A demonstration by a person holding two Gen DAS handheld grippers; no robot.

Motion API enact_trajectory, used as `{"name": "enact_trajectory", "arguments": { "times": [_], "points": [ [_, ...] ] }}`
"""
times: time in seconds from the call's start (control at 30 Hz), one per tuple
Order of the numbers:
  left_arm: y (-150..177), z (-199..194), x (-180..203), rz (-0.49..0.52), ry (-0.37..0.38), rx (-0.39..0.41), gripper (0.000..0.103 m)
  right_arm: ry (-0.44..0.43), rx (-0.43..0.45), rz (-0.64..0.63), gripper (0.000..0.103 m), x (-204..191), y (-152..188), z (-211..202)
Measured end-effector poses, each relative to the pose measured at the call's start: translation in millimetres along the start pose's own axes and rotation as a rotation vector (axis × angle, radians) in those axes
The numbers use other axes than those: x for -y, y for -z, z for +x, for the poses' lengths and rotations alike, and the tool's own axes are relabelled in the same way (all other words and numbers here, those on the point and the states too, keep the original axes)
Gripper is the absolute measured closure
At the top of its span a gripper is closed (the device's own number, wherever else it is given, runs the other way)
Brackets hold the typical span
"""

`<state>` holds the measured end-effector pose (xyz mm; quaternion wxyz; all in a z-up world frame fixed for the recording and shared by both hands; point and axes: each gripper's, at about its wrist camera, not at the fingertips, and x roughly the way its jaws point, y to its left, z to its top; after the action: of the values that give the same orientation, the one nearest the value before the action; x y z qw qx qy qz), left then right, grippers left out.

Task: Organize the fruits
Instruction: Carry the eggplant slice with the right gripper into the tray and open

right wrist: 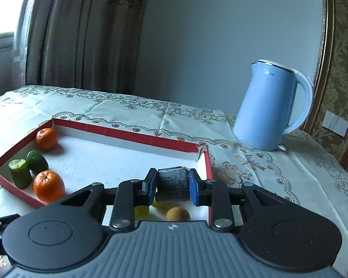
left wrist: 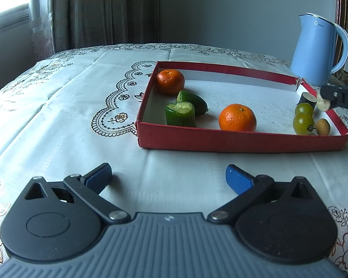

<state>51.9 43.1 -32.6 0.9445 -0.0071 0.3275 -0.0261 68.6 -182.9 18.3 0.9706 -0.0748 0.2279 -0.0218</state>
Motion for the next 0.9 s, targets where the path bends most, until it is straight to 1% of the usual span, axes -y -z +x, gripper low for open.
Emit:
{"name": "enact_trajectory", "arguments": {
  "times": [0.27, 0.4, 0.67, 0.73, 0.83, 0.9],
  "points": [
    [0, 0, 0, 0.001, 0.0, 0.0, 0.0, -0.019, -0.025, -0.014, 0.074, -7, -15, 31],
    [0, 0, 0, 0.0, 0.0, 0.0, 0.0, -0.017, -0.038, -0.05, 0.074, -17, -22, 50],
    [0, 0, 0, 0.001, -0.001, -0.001, 0.0, -0.015, -0.115, -0.129, 0.074, -37, -22, 91],
    [0, 0, 0, 0.001, -0.001, -0.001, 0.0, 0.0, -0.109, -0.142, 0.074, -39, -19, 93],
    [0, 0, 0, 0.001, -0.001, -0.001, 0.0, -0.008, -0.121, -0.145, 0.074, -38, -20, 93],
    [0, 0, 0, 0.001, -0.001, -0.001, 0.0, -0.03, -0.118, -0.116, 0.073, -33, -21, 93]
  ]
}}
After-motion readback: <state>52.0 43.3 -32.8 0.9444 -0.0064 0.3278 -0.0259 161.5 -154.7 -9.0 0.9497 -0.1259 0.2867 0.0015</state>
